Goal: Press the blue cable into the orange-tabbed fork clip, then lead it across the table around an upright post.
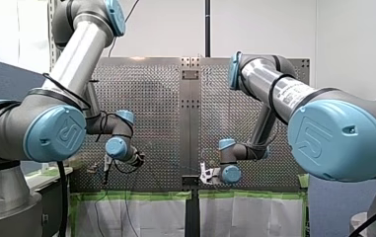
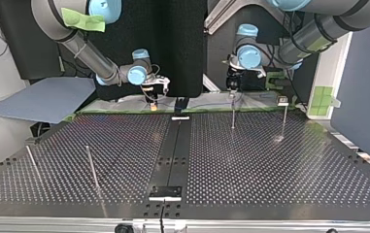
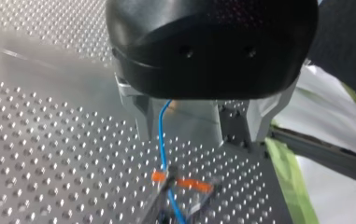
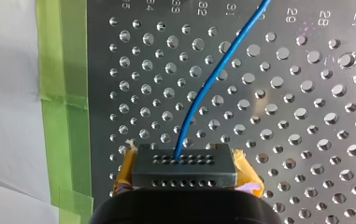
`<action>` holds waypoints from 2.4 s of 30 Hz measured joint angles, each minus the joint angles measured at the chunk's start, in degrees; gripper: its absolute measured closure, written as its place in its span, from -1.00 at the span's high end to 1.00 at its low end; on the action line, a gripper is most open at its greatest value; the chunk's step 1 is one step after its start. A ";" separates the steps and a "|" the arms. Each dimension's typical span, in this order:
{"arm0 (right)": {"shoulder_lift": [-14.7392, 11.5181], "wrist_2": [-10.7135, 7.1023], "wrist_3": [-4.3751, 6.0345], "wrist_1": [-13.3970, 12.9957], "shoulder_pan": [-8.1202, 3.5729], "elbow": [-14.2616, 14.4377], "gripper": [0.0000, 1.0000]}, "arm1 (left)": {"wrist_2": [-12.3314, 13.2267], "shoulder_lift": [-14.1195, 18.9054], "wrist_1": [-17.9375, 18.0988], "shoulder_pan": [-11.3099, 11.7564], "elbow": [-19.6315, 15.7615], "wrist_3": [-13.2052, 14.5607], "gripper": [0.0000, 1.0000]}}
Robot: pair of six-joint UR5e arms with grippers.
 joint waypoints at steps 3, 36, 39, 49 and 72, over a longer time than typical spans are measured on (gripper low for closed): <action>0.08 -0.04 0.00 0.00 0.00 0.00 -1.00 | 0.03 0.00 -0.02 -0.89 0.00 -0.31 1.00; 0.42 -0.35 -0.25 0.23 -0.78 -0.35 -1.00 | -11.23 -5.51 11.12 -6.63 2.40 -6.08 1.00; 0.42 -0.35 -0.31 0.23 -0.85 -0.35 -1.00 | -11.77 -6.88 11.28 -7.12 3.74 -6.32 1.00; 0.42 -0.36 -0.46 0.28 -0.95 -0.42 -1.00 | -13.20 -7.80 10.40 -7.76 7.26 -6.87 1.00; 0.43 -0.44 -0.61 0.54 -0.97 -0.44 -1.00 | -16.23 -12.67 7.11 -8.98 15.59 -6.80 1.00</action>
